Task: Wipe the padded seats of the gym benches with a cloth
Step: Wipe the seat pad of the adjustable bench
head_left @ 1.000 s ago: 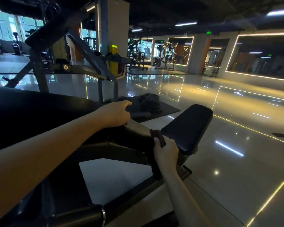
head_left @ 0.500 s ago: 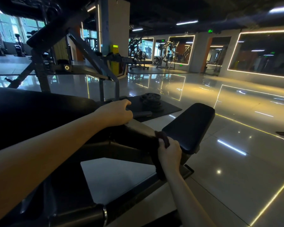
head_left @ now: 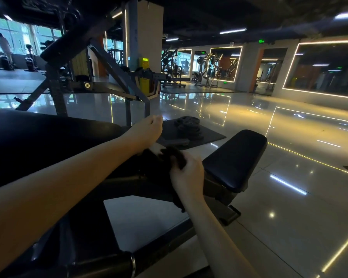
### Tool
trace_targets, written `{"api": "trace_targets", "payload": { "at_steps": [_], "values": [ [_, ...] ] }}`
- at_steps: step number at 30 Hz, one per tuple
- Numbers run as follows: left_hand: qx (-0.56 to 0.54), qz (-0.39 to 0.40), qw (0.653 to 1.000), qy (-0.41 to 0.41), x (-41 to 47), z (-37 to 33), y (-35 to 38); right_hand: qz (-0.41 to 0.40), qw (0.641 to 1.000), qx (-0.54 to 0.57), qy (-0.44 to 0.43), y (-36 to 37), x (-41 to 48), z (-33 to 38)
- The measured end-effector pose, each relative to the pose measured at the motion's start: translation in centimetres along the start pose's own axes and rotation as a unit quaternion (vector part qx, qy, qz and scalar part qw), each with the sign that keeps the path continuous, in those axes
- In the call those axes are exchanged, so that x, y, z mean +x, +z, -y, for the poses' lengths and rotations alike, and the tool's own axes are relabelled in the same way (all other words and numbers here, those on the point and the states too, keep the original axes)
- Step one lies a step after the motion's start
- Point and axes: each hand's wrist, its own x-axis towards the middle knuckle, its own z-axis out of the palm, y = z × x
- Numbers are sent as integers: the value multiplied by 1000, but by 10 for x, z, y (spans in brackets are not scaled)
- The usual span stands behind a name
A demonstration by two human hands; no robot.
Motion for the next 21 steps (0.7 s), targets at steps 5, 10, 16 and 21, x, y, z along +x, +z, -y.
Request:
{"api": "trace_targets", "payload": {
  "at_steps": [5,10,16,21],
  "values": [
    [-80,-12,997,-17,3,-3,-7,50,992,-22,-110,9,-9,54],
    [-102,-22,994,-45,2,0,-15,44,996,-79,-10,-5,13,-6],
    [-122,-18,992,-37,7,-3,-6,-54,992,-70,94,-8,10,-48],
    [-55,-6,998,-29,17,11,-5,-99,988,35,-116,21,-32,15]
  ]
}}
